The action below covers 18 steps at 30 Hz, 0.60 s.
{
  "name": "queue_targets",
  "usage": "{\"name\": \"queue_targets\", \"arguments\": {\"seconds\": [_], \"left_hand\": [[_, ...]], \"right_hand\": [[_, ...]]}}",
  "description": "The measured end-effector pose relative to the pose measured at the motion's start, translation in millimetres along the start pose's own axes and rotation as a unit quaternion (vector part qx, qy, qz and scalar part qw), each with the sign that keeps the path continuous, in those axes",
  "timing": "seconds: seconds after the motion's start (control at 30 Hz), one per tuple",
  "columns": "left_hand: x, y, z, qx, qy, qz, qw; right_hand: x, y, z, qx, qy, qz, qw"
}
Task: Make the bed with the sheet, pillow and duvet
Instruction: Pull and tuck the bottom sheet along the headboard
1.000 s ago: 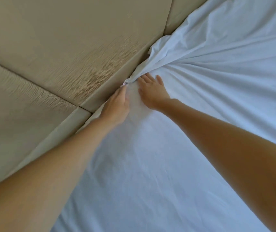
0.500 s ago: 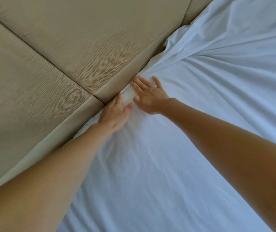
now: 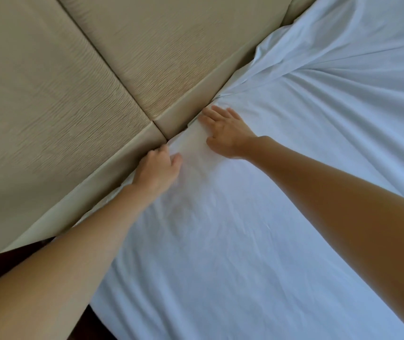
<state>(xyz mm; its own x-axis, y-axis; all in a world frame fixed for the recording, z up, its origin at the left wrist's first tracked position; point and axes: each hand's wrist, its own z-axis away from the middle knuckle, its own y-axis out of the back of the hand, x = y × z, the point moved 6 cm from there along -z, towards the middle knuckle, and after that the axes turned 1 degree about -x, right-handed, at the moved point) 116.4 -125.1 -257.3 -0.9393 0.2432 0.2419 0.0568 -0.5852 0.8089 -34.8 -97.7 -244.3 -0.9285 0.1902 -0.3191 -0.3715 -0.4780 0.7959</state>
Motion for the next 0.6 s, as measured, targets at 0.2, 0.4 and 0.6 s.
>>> {"name": "queue_targets", "arguments": {"seconds": [0.2,0.4,0.6], "left_hand": [[-3,-1,-21,-0.104,0.056,0.060,0.991],[25,11,-1,-0.011,-0.016,-0.084,0.996],[101,24,-5,0.030,-0.151,-0.054,0.987]], "right_hand": [[-23,-2,-25,-0.018,-0.019,0.063,0.998],[-10,-3,1,0.034,0.004,0.002,0.999],[64,19,46,0.146,-0.065,-0.010,0.987]]}}
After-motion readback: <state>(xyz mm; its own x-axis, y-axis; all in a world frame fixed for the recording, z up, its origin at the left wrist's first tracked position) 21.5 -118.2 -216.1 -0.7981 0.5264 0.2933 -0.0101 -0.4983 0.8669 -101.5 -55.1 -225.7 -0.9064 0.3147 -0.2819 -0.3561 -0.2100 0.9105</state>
